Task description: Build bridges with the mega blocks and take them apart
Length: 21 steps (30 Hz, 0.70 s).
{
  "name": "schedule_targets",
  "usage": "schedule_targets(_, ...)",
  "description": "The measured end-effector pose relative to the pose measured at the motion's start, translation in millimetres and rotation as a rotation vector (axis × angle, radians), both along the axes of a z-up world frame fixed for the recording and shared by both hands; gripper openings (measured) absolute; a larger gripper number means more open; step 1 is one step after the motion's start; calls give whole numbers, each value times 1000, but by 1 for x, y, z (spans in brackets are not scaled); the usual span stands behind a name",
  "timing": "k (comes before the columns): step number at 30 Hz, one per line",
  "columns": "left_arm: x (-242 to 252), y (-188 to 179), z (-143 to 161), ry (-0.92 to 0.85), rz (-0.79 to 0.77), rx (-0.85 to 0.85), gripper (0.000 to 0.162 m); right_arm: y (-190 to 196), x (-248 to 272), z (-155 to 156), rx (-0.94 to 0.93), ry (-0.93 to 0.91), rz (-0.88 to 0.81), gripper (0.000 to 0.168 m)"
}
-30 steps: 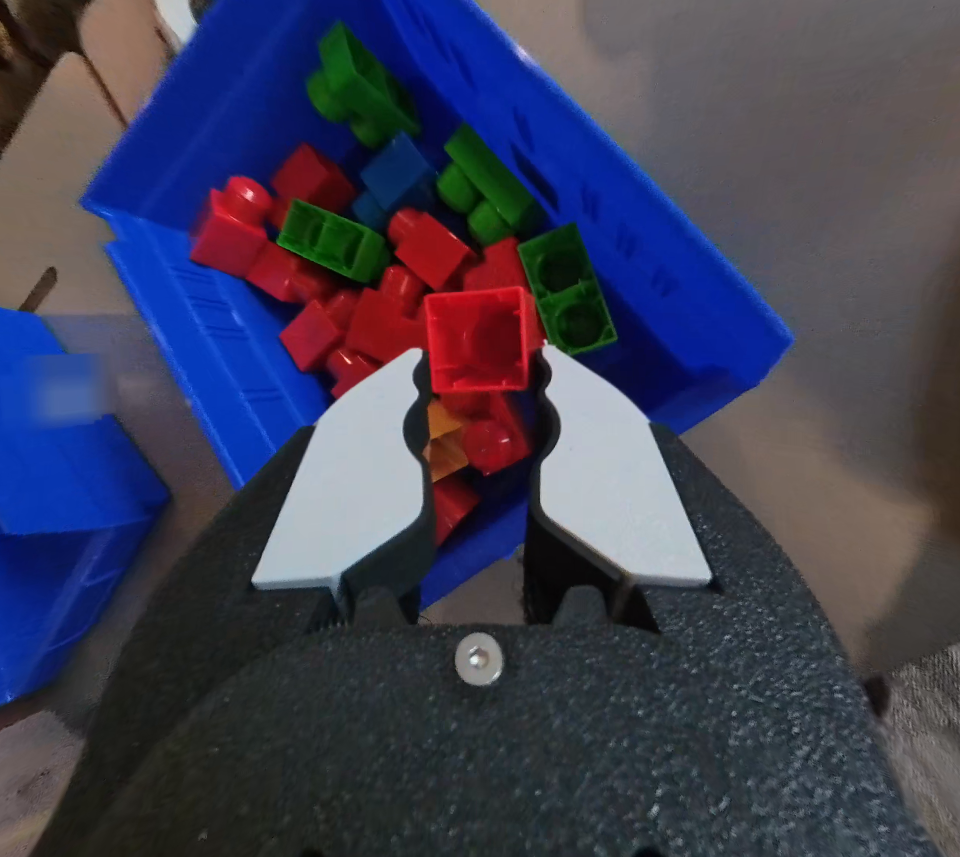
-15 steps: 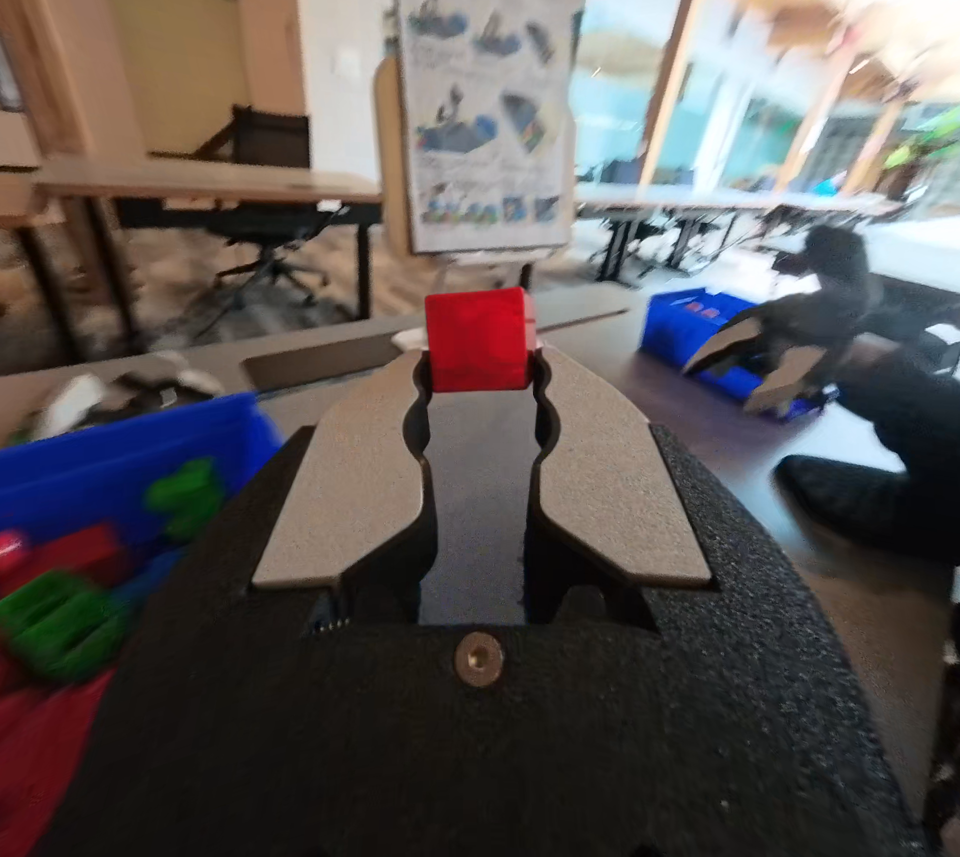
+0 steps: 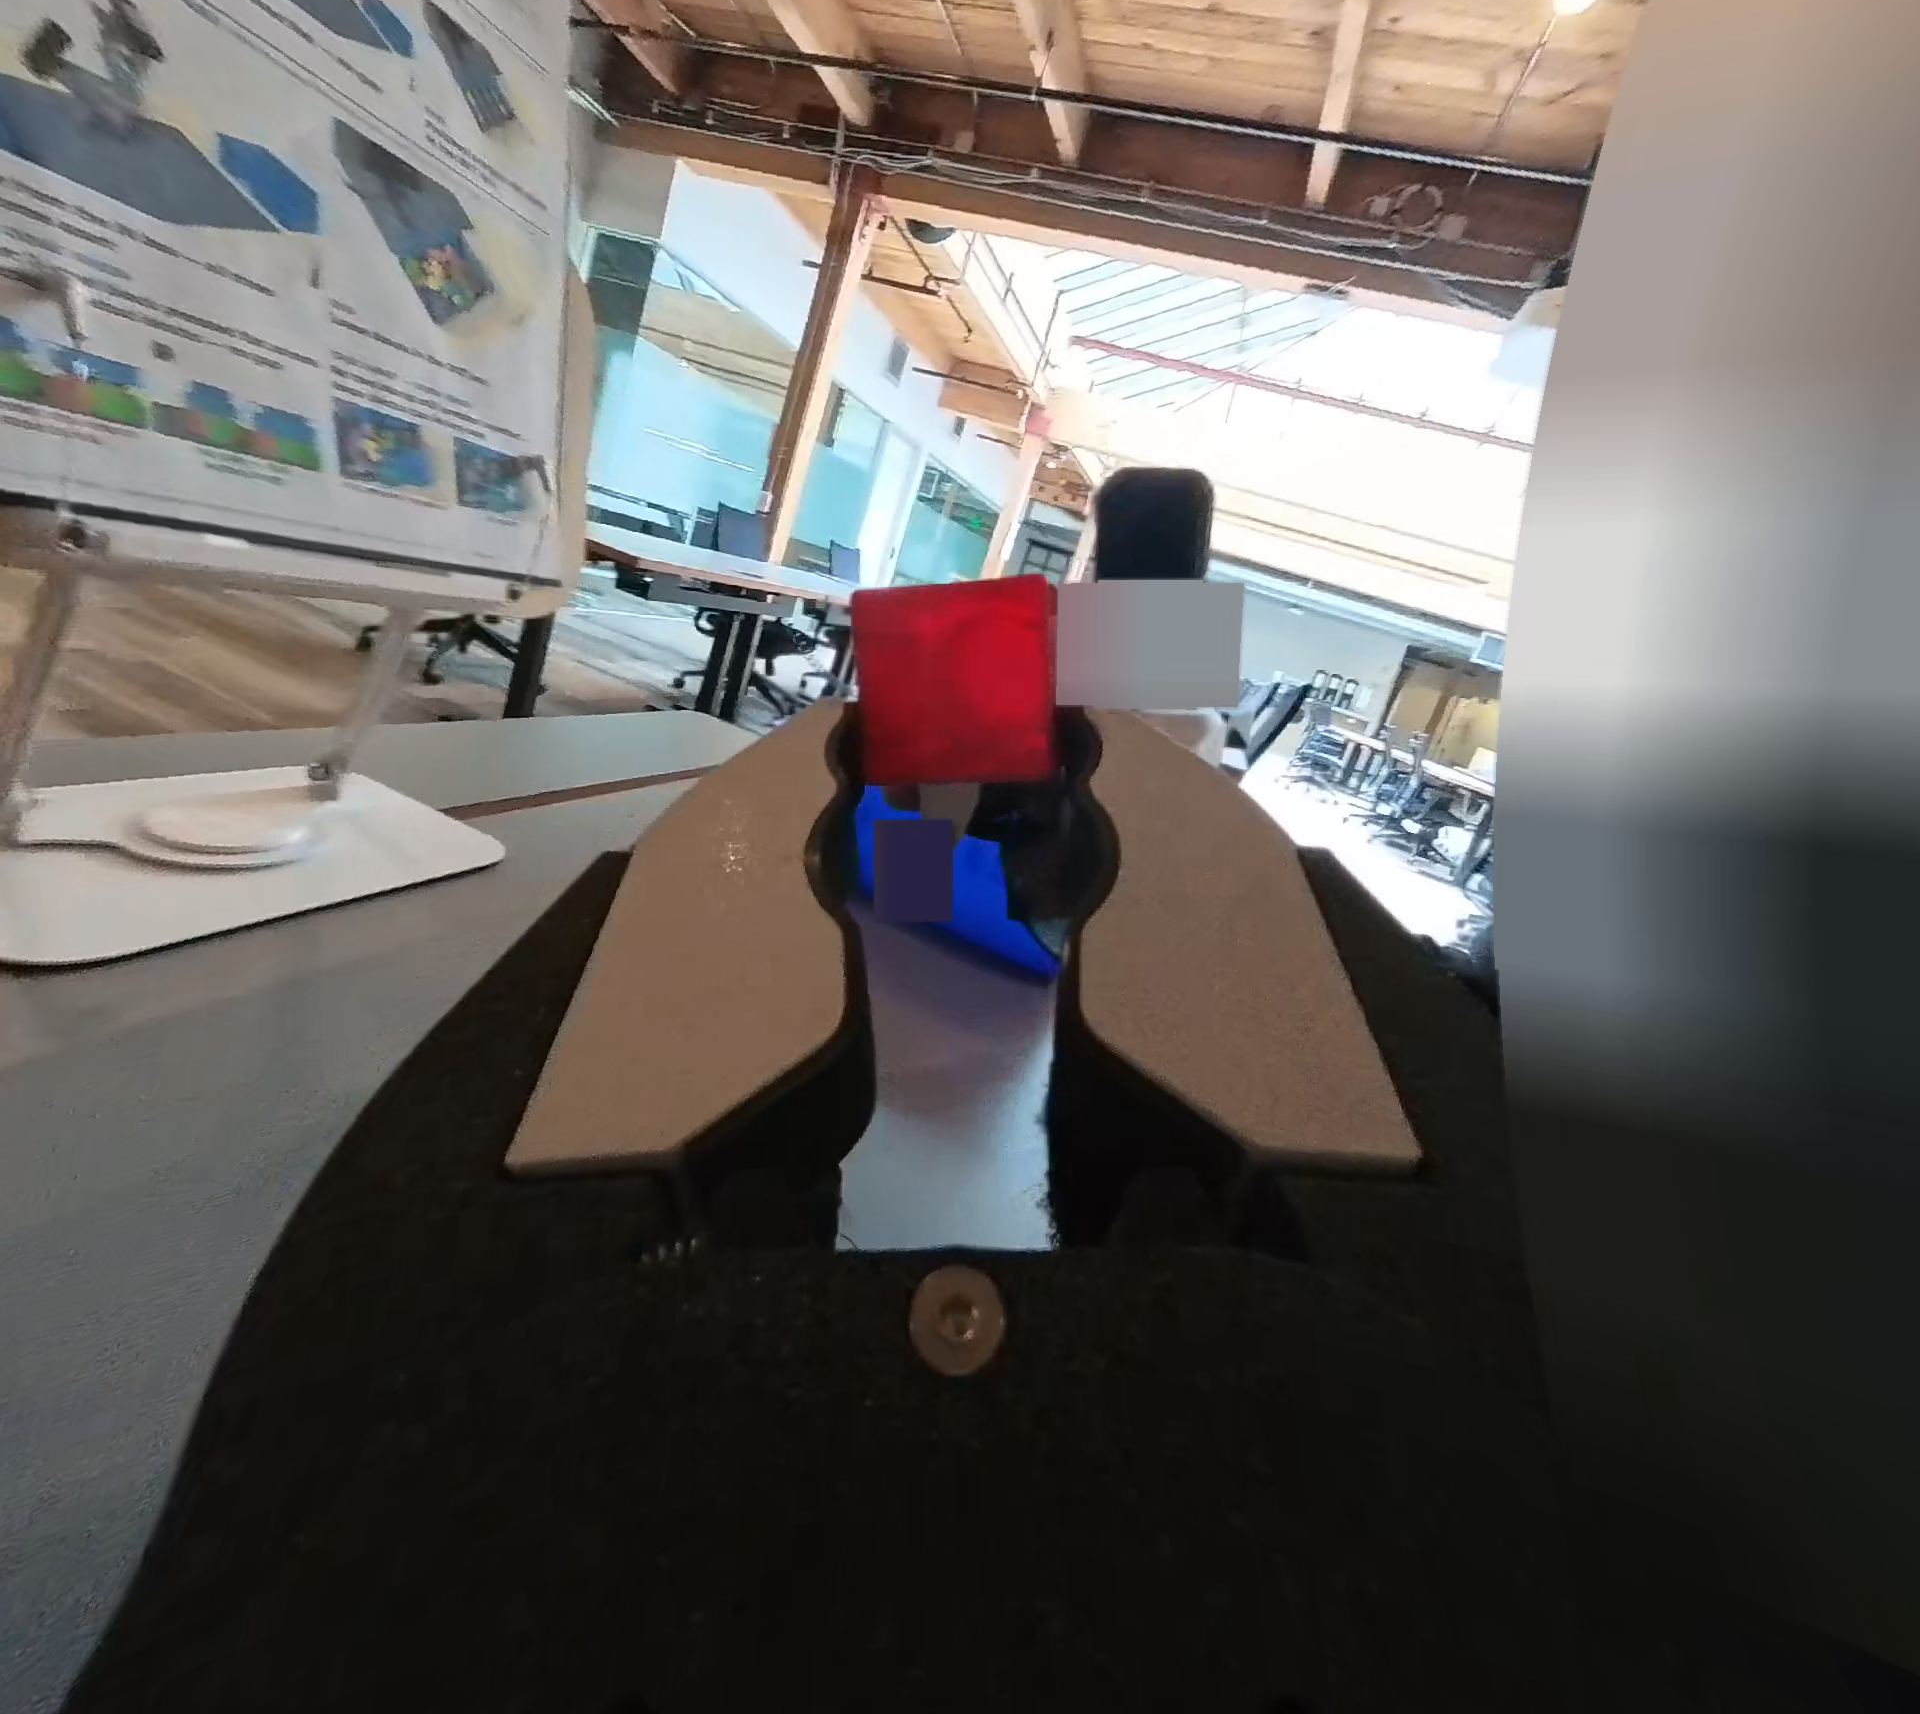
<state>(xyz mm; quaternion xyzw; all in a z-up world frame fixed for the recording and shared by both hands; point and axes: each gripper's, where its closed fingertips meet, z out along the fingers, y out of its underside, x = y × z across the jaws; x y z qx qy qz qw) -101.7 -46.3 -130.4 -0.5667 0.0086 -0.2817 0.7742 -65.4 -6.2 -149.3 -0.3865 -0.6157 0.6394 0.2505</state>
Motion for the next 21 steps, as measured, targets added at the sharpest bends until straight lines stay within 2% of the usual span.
schedule_targets(7, 19, 15, -13, -20, -68, -18, 37, -10, -3, 3, -178, 19, 69, 51)
schedule_targets(11, 23, 17, -18, 3, -65, -39, 37, -13, -2, 0, -189, 26, 99, 42)
schedule_targets(14, 25, 18, -22, 21, -68, -50, 37, -14, -1, -2, -179, 28, 111, 29)
schedule_targets(17, 29, 19, -27, 48, -94, -77, 38, -14, 2, -6, -105, 26, 119, 28)
schedule_targets(21, 24, 16, -37, 146, -67, -160, 61, -11, 8, -5, 43, -2, 130, 28)
